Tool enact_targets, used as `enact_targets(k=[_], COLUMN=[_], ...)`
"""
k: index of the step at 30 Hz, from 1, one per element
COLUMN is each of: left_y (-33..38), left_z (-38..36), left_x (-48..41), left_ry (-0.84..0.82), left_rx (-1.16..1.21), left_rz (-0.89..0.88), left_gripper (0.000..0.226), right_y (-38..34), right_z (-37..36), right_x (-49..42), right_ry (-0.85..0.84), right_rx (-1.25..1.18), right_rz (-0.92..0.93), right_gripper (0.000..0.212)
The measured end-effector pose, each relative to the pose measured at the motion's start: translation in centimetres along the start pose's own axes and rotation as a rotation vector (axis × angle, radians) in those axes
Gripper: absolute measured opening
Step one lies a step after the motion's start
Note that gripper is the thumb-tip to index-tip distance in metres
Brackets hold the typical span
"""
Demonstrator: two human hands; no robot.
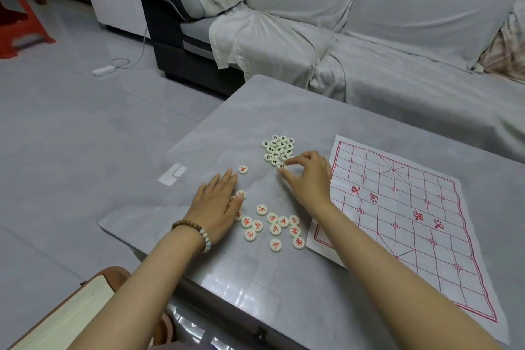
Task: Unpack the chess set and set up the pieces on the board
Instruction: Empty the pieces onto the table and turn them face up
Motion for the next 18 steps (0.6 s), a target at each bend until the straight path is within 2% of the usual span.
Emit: enact_targets(k=[4, 7, 9, 11, 13, 16, 18], left_y=[-0.2, -0.5, -0.4, -0.3, -0.2, -0.2, -0.2], left_z=[-0.2, -0.6, -0.7, -0.4, 0.3, 1.1, 1.1], left_x=[-0.5, -0.9, -1.4, -1.9, -2.2, -2.2, -2.0], left_ry=[0.013, -0.008, -0.012, 0.007, 0.034, 0.083, 0.085], left_rx=[0.018, 0.002, 0.016, 0.078, 0.185, 0.330, 0.346], left_rz=[0.007, 0.013, 0.012, 0.022, 0.056, 0.093, 0.089], left_gripper=[0.055, 0.054, 0.053, 0.052, 0.050, 0.049, 0.049], right_y=[1.5, 0.6, 0.0, -0.7, -0.8, -0.9, -1.1], right_z=[-1.3, 0.2, 0.7, 0.0, -1.3, -3.2, -4.4], right_x=[-1.7, 0.9, 4.6, 8.1, 9.9, 9.1, 7.9], right_ry=[-0.081, -0.076, -0.190, -0.380, -0.489, -0.460, -0.429], right_rx=[0.147, 0.045, 0.017, 0.163, 0.276, 0.288, 0.270], right_rz=[-0.069, 0.022, 0.114, 0.193, 0.194, 0.129, 0.100], right_gripper=[0.030, 0.035, 0.041, 0.066, 0.086, 0.097, 0.104])
Point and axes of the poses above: each hand's wrist, its own x-axis away from the middle knuckle, its own z-axis out of the back of the hand, y = z × x, the point moved 4 cm from there along -x, towards the middle knuckle, and after that the axes turned 13 degrees about -x, right-handed, at the moved point
